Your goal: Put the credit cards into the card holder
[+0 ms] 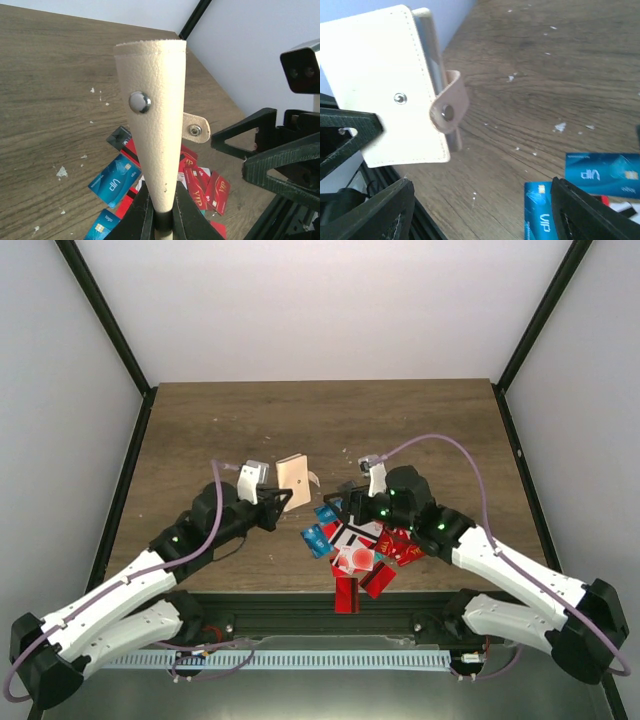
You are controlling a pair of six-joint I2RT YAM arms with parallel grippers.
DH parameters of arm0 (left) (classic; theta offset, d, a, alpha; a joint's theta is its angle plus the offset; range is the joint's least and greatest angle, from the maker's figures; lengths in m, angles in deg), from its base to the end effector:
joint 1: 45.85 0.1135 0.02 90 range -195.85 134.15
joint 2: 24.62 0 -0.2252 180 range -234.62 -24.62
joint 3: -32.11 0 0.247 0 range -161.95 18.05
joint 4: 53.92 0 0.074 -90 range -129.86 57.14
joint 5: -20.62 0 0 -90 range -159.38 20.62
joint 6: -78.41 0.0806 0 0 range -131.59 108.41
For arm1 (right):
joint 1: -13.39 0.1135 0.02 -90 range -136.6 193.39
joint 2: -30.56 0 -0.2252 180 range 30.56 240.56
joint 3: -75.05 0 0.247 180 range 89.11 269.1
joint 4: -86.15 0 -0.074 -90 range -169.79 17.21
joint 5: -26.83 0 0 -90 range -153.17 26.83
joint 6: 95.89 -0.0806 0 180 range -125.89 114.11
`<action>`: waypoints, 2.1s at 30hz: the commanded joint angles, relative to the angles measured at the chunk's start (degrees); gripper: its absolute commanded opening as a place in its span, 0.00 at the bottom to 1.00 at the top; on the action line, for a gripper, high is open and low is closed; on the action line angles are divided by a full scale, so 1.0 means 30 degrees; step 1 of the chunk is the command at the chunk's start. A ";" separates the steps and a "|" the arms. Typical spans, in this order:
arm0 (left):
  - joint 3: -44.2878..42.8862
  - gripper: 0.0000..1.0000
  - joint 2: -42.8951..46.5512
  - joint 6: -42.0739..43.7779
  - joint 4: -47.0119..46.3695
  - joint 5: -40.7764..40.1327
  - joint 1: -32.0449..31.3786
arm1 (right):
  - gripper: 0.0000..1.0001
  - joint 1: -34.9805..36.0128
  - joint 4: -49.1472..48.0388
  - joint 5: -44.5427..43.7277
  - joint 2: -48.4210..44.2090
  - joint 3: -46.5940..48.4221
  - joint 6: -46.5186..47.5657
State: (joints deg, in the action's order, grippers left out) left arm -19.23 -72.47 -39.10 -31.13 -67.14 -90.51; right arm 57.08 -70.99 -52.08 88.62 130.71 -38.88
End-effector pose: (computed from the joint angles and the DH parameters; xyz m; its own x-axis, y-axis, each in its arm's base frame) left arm 0.1836 -0.1859 0.2444 -0.5451 -0.1103 -0.8311 0.5376 0.7147 -0.4474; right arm 0.1962 0.2088 0.2289 -0.6964 0.0737 -0.7139 -0.5061 0.6549 0.5613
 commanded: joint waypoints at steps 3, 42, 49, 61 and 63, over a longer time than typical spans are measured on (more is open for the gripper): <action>0.0238 0.04 0.0473 -0.0435 -0.0333 0.0751 -0.0081 | 0.71 -0.0088 -0.1603 0.2601 0.1678 0.1817 0.1307; 0.0712 0.04 0.0585 -0.0396 -0.0091 0.1170 -0.0059 | 0.05 -0.0072 -0.1308 0.2911 0.5002 0.4032 0.2783; 0.1040 0.04 0.0737 -0.1039 0.0993 0.0268 -0.0063 | 0.01 0.0097 -0.1367 0.4788 0.5683 0.3143 0.2042; 0.4029 0.27 -0.0080 -0.4049 0.3055 -0.2923 0.0011 | 0.01 0.1128 -0.3695 0.6844 0.8819 0.0772 -0.1499; 0.4366 0.31 -0.0611 -0.4522 0.3014 -0.3069 0.0129 | 0.01 0.1237 -0.3903 0.7184 0.9676 0.0805 -0.1868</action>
State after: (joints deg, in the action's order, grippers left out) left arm -8.13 -72.39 -48.83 -23.13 -73.08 -90.51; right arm 60.11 -78.88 -33.96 114.35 133.18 -40.43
